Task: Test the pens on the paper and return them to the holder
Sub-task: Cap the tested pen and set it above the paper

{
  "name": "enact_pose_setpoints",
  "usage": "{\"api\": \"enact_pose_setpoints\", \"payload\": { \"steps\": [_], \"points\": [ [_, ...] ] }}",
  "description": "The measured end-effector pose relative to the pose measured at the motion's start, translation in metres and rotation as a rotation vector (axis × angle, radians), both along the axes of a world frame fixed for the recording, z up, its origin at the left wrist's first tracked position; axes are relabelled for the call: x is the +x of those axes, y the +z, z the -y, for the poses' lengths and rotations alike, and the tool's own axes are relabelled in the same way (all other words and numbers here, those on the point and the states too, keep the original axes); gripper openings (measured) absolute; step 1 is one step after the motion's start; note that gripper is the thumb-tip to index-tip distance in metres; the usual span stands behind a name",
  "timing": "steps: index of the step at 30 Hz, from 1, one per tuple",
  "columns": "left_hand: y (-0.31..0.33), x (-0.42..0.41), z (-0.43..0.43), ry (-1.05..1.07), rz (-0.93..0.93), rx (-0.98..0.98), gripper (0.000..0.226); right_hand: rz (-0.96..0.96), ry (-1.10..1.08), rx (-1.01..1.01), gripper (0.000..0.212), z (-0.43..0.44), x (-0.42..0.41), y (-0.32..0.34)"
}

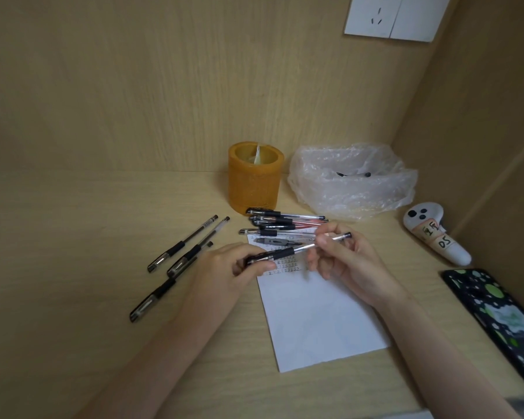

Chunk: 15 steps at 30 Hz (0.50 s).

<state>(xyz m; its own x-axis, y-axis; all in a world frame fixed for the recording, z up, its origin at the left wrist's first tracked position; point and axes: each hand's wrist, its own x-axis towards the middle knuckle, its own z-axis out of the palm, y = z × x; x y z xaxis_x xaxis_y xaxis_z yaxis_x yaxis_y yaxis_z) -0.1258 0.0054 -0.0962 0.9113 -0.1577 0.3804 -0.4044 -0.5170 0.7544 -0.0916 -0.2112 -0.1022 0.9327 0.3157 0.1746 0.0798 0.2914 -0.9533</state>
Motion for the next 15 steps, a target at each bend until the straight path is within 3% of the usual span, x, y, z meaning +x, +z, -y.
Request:
{"api": "enact_pose_setpoints", "payload": {
  "steps": [7,10,15],
  "points": [
    [-0.0034,0.0019,-0.0023,-0.008,0.044,0.067,0.021,0.08,-0.054,-0.112,0.026,0.0025,0.0011,-0.0039],
    [-0.0059,0.0043,-0.0036,-0.005,0.011,0.076,0.021,0.086,-0.081,-0.124,0.014,-0.001,-0.0019,-0.0012],
    [-0.0042,0.0069,0.0005,0.037,-0.022,0.188,0.039,0.116,-0.301,-0.147,0.016,-0.0015,0.0029,0.0013]
  ]
}}
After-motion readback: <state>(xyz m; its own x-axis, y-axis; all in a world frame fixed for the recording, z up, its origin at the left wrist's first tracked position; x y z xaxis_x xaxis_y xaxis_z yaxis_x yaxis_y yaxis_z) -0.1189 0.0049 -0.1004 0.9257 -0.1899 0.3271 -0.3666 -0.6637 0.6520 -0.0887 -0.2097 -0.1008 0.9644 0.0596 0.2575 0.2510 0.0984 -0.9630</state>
